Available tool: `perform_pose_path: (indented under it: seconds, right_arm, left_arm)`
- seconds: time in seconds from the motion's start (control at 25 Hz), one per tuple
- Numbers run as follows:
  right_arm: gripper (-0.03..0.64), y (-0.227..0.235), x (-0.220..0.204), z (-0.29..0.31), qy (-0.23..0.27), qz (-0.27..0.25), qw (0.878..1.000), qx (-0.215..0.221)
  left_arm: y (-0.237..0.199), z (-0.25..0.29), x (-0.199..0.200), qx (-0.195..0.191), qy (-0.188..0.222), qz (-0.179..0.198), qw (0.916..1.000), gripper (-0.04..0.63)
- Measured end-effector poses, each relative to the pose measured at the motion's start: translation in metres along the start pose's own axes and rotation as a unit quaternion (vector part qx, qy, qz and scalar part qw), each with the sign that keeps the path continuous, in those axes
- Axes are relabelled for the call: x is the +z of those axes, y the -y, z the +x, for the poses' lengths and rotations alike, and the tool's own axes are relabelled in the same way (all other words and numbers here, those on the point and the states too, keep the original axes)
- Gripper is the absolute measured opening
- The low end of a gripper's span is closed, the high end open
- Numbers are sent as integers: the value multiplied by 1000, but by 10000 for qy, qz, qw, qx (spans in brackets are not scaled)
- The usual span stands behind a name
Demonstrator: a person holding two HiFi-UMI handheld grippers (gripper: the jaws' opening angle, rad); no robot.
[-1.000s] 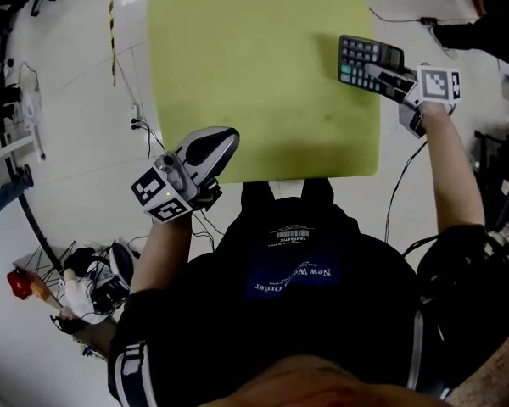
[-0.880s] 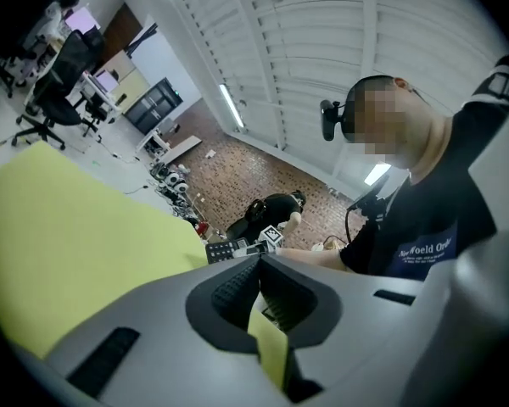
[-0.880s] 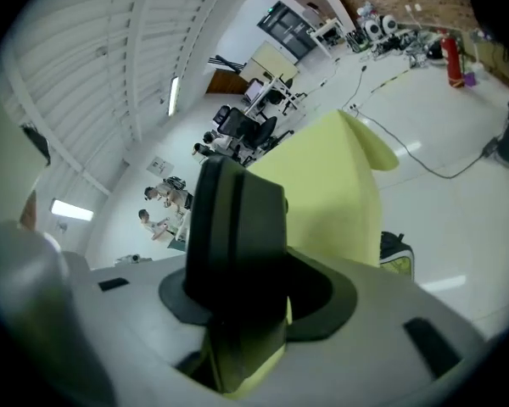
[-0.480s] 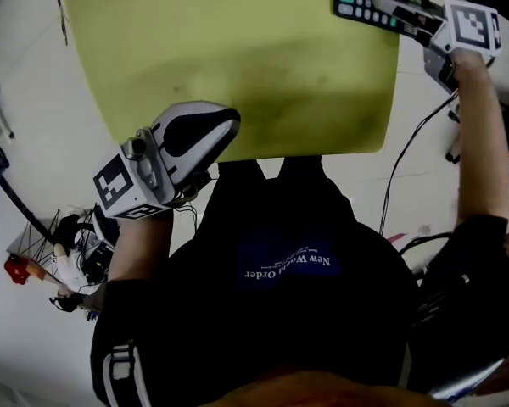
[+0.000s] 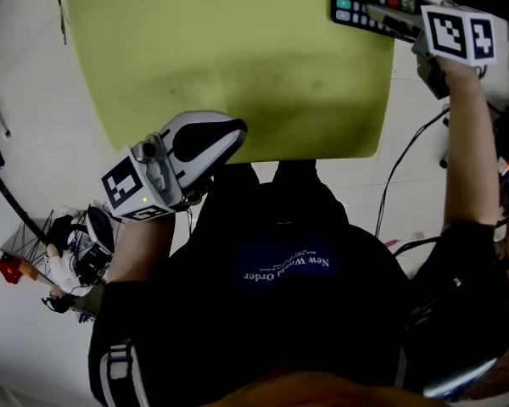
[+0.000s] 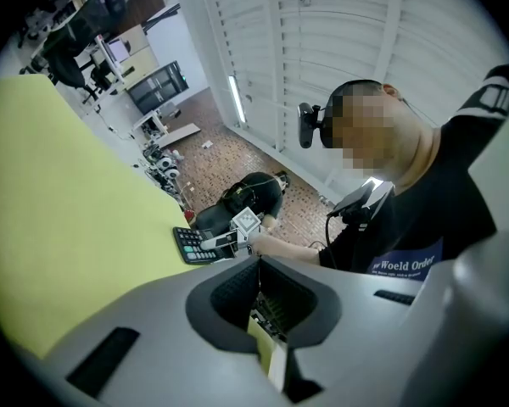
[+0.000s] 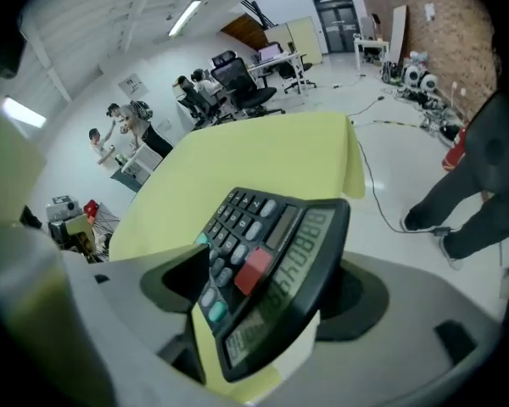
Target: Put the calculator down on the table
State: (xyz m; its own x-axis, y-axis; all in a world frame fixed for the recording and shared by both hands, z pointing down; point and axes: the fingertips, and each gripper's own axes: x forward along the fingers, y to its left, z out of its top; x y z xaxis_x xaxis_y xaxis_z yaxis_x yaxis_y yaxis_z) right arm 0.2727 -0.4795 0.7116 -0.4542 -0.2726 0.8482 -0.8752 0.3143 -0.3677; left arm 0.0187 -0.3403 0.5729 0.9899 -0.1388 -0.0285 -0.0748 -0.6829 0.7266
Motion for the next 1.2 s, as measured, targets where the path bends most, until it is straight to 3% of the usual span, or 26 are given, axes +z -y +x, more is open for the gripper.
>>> perform_pose_path:
  seconds: [0.16,0.4,0.52,0.68,0.84,0.96,1.12,1.2]
  right_arm:
    - [394,11,0,3,188,32,9997,-149]
    - [402,19,7,-17,818,516,9953,54]
    - [402,34,9,-40,1203,648,9902,-302]
    - [400,52,9,-95,2067,732,9672,-1282]
    - [378,16,11,-150,3050,553,9392,-1475]
    - [203,-40,15,-173,3497,197,9313,-1004]
    - [3,-124,8,-185,3829,267,9229,307]
    - [-12,-169,16,-185,3854,44,9184,895]
  left_arm:
    - [5,-1,-3,-15,-50,68,10000,6]
    - [4,-6,-6,48,21,61,10000,6]
    - [1,-8,-9,90,49,29,9999,6]
    - [3,-9,-9,148,81,26,9999,6]
    - [24,-22,11,204,160,257,9993,6]
    - [38,-28,29,331,269,488,9979,6]
    - [72,-37,55,511,406,800,9947,6]
    - [87,-41,81,541,551,1164,9902,6]
